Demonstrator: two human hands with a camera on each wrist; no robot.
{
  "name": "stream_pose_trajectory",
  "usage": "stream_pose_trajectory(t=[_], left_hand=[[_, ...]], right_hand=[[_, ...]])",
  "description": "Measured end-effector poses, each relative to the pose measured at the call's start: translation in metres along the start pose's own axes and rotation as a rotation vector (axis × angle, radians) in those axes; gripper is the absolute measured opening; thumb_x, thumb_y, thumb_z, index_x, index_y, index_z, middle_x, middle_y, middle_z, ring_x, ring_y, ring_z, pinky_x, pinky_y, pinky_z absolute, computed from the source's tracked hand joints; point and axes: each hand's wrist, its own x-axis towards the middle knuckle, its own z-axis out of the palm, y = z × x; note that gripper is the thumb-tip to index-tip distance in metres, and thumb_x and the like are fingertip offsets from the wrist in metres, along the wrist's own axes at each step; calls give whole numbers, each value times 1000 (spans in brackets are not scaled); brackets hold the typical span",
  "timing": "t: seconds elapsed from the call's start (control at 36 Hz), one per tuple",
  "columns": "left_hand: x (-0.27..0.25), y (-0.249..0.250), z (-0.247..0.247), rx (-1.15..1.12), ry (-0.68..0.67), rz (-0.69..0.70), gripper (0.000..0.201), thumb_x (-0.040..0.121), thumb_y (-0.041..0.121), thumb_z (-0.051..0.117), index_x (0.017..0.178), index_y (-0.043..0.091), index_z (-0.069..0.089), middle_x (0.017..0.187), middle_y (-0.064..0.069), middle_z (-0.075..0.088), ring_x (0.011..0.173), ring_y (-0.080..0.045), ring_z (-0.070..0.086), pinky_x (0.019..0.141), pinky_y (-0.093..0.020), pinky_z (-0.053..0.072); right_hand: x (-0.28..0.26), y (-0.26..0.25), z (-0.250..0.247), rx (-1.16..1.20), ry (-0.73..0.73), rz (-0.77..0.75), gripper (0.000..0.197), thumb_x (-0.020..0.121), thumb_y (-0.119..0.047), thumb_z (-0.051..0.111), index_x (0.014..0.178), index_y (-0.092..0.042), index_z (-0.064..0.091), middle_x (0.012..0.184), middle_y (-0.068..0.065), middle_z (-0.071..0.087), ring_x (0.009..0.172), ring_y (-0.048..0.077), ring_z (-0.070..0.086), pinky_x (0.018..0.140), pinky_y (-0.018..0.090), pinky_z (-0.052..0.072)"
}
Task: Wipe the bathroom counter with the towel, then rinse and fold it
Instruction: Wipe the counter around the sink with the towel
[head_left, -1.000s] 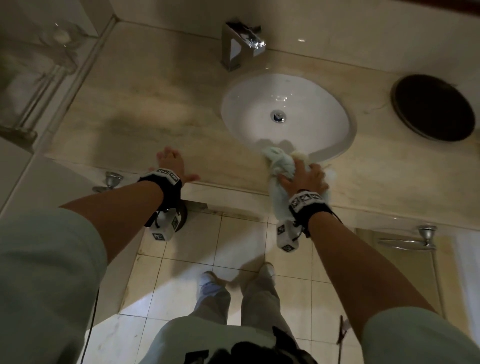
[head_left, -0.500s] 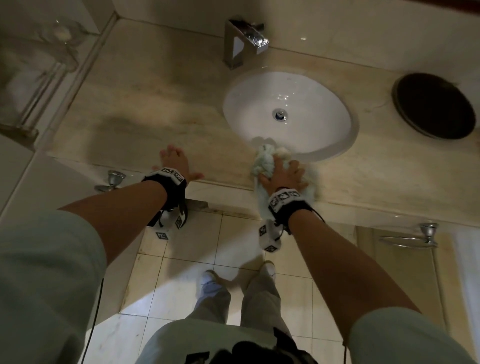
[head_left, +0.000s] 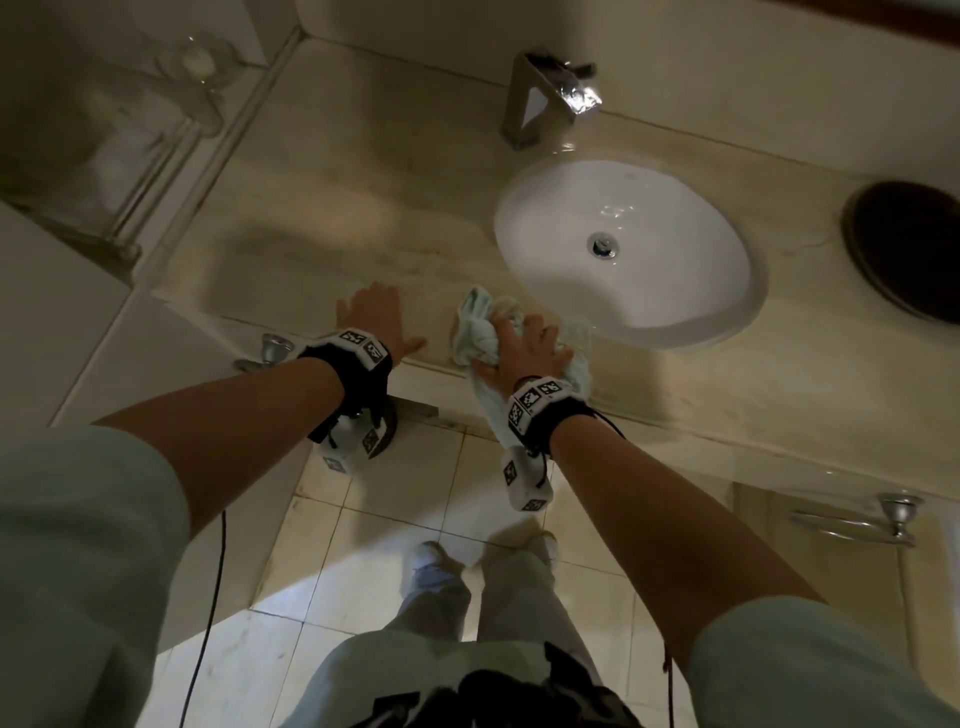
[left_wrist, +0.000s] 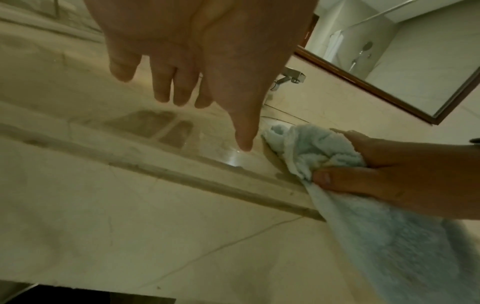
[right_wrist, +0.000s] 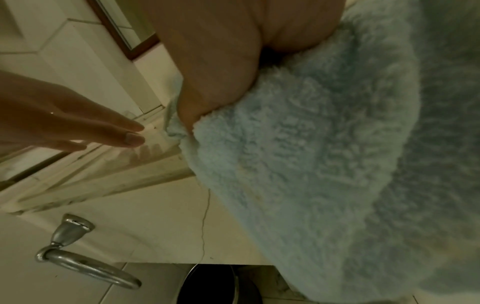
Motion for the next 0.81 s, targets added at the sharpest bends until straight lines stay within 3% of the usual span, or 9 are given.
stream_pose_trajectory(t=[0.14,0.31,0.36,0.44,0.53,0.58,0.67,0.81], left_hand=[[3,-13,-16,-56,12,-73,95,84,63,51,151,27,-5,157,-2,-21,146,-31,-13,115,-57,1],[22,-39,-29,-115,-8,-207,107,73,70,59,150,35,-6,157,1,-21,145,-38,-11,111,-66,9],[27,-42,-32,-152,29,-230,107,72,69,62,150,33,-1,159,-3,-15,145,-38,-8,112,-65,9],[39,-45,-34,-115,117,-209,102,70,76,56,149,23,18,157,-11,10,143,-37,12,115,-57,13],[60,-59,-30,-125,87,-328,121,51,97,34,147,25,18,154,-13,19,138,-41,22,111,-59,22],[73,-69,-17,-147,40,-368,126,48,100,28,148,26,9,155,-15,8,140,-43,14,110,-61,21],[73,-62,-21,-194,6,-400,118,62,86,48,150,25,-2,156,-15,-12,143,-42,-6,113,-60,12],[63,-51,-31,-306,-30,-427,114,70,72,59,151,28,-8,156,-14,-21,142,-43,-16,113,-63,10]], right_hand=[[16,-5,-7,-33,-22,-32,66,78,-61,59,133,-35,34,136,10,29,128,35,28,103,59,25],[63,-27,-21,-53,-50,-116,65,79,-63,58,133,-34,37,138,11,30,128,35,28,105,60,22],[82,-35,-26,-66,-70,-150,66,79,-64,57,134,-34,36,141,10,28,130,35,26,106,61,20],[108,-50,-36,-56,-110,-180,71,79,-64,57,138,-34,32,144,10,26,133,35,22,107,60,17],[139,-66,-49,-96,-133,-203,77,79,-67,53,142,-32,26,144,8,23,134,33,21,107,57,19],[157,-73,-56,-75,-155,-231,78,79,-67,51,143,-33,22,144,8,20,134,33,18,105,54,18],[185,-82,-66,-46,-169,-239,79,76,-63,55,141,-32,23,142,7,21,134,33,18,104,52,19],[224,-94,-73,-48,-79,-256,80,77,-62,59,142,-28,27,144,12,25,135,35,21,109,53,20]])
